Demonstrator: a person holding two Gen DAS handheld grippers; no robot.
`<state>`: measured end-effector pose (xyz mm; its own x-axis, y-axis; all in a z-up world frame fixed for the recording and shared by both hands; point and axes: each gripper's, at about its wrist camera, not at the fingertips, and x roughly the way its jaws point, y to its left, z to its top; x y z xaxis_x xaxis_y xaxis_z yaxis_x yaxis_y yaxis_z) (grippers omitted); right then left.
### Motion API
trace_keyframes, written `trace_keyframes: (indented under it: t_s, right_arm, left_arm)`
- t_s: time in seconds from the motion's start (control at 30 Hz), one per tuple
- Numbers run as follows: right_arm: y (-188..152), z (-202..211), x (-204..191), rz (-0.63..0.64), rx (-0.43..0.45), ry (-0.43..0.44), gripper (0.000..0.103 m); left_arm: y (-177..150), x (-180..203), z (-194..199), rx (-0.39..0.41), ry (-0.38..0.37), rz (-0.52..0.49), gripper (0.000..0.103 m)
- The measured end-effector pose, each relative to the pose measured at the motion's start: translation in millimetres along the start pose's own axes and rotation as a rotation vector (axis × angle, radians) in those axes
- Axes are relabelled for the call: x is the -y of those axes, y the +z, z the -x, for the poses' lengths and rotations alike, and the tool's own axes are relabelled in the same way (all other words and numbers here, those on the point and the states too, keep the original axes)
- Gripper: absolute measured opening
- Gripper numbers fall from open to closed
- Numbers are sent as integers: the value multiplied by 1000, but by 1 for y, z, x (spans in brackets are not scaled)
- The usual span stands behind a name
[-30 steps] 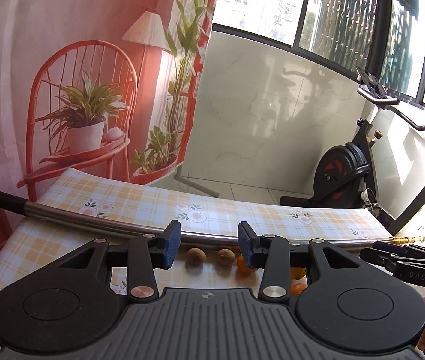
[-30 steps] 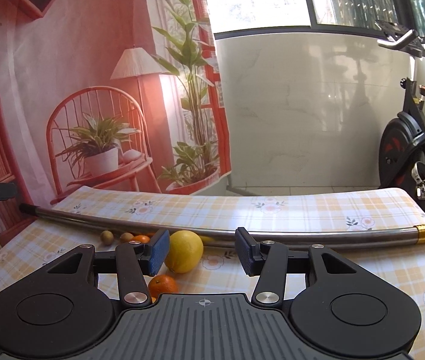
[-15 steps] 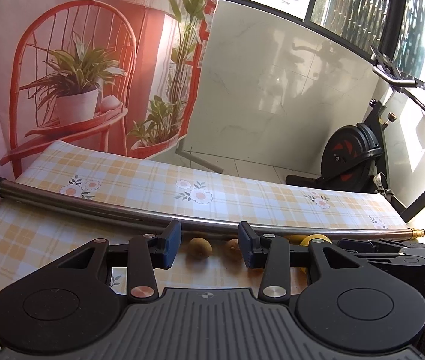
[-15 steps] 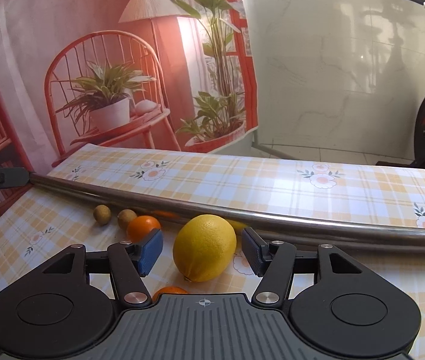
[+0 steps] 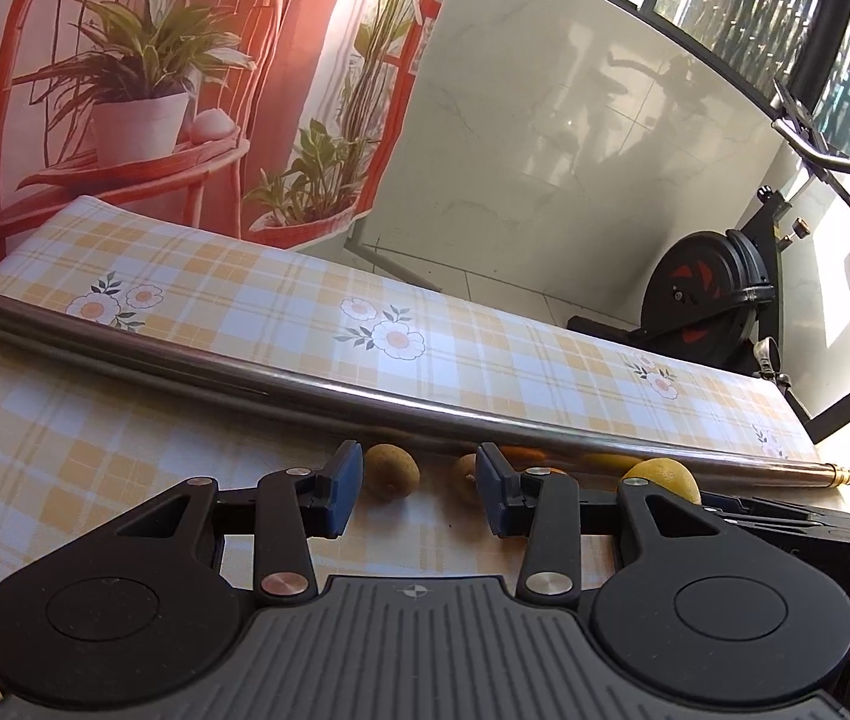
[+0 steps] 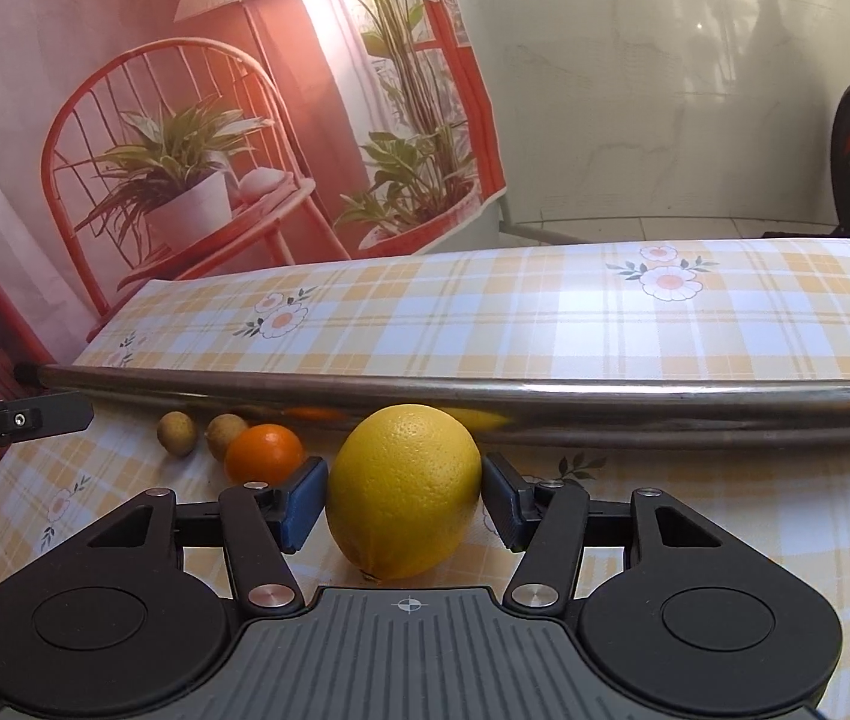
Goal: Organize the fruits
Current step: 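Grasp a yellow lemon with the right tool, then grasp a brown kiwi with the left tool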
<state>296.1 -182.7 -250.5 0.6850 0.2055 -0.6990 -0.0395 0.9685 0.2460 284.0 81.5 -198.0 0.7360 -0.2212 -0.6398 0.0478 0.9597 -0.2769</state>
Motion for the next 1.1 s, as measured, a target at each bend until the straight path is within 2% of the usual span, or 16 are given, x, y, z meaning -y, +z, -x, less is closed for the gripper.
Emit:
trace_keyframes:
  t_s: [0.3, 0.57, 0.63, 0.67, 0.7, 0.97, 1.1]
  right_arm:
    - [-1, 4, 3, -4, 2, 13, 52]
    - [-1, 8, 4, -8, 2, 8, 52]
    - [-2, 10, 4, -7, 5, 1, 52]
    - [-2, 12, 4, -8, 6, -5, 52]
    - [-3, 13, 5, -10, 7, -8, 52]
    - [-11, 25, 9, -27, 6, -32, 52]
    - [-15, 40, 9, -38, 12, -46, 52]
  left_arm:
    - [4, -8, -31, -35, 25, 112, 43]
    - [-2, -11, -46, -70, 57, 124, 43]
    - [-3, -9, -47, -62, 69, 101, 40]
    - [-5, -7, -47, -63, 77, 82, 30]
    - [-5, -6, -47, -63, 78, 72, 29]
    - [-9, 11, -22, -5, 99, -44, 28]
    - [-17, 19, -2, 13, 119, -70, 29]
